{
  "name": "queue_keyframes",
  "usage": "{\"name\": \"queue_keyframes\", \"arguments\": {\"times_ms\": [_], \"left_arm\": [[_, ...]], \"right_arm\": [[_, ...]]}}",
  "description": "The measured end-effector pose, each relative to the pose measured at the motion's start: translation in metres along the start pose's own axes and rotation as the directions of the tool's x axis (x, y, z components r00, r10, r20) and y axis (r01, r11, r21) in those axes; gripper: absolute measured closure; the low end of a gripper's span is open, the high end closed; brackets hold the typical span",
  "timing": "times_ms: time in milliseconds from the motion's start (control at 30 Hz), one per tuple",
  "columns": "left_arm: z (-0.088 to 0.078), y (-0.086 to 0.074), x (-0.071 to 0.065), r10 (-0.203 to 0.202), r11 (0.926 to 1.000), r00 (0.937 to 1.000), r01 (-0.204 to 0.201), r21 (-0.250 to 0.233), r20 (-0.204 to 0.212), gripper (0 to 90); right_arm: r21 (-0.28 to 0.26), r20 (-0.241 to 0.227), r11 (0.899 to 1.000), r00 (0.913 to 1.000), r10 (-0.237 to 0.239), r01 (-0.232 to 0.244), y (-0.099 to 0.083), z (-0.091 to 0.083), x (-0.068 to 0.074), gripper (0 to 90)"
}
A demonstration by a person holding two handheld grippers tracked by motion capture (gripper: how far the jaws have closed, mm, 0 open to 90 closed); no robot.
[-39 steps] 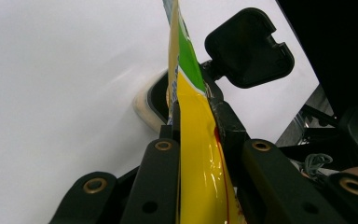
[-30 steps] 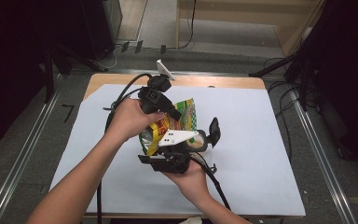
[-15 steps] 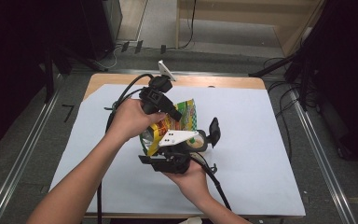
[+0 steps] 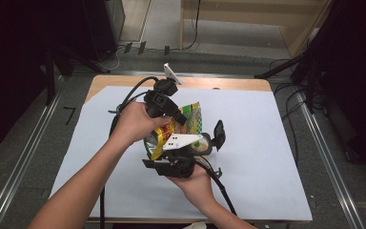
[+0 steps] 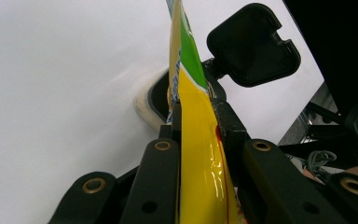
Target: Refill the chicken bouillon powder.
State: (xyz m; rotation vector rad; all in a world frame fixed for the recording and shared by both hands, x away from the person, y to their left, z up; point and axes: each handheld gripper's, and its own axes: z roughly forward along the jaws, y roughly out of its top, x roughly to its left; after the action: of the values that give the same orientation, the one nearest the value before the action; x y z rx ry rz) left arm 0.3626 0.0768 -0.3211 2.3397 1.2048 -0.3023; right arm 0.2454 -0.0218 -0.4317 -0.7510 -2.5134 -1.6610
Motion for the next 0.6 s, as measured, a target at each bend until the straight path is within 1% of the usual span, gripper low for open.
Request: {"name": "queue_keyframes", "arguments": {"times_ms": [100,133,267,600], "left_arm": [[0.0017,0.0004,-0.0019,0.006,1.0,1.0,-0.006,0.004,-0.001,81.7],[0.0028,0.0006,-0.0029,0.009,0.9999,1.0,-0.009,0.011,-0.003,81.6],[0.0043,0.0012,-0.0042,0.009,0.9999,1.0,-0.009,0.014,-0.001,81.4],[0.0044,0.0021,-0.0021,0.003,0.9999,1.0,-0.003,0.013,0.008,81.3]], "right_arm": [[0.001,0.002,1.0,1.0,0.002,-0.002,-0.0016,-0.0004,-0.0013,71.1],[0.002,0.001,1.0,1.0,0.009,-0.009,-0.0025,-0.0001,-0.0014,71.3],[0.008,0.0,1.0,0.9997,0.024,-0.024,-0.0051,0.0008,-0.0021,71.7],[0.003,-0.002,1.0,0.9997,0.023,-0.023,-0.0031,-0.0013,-0.0017,71.5]]}}
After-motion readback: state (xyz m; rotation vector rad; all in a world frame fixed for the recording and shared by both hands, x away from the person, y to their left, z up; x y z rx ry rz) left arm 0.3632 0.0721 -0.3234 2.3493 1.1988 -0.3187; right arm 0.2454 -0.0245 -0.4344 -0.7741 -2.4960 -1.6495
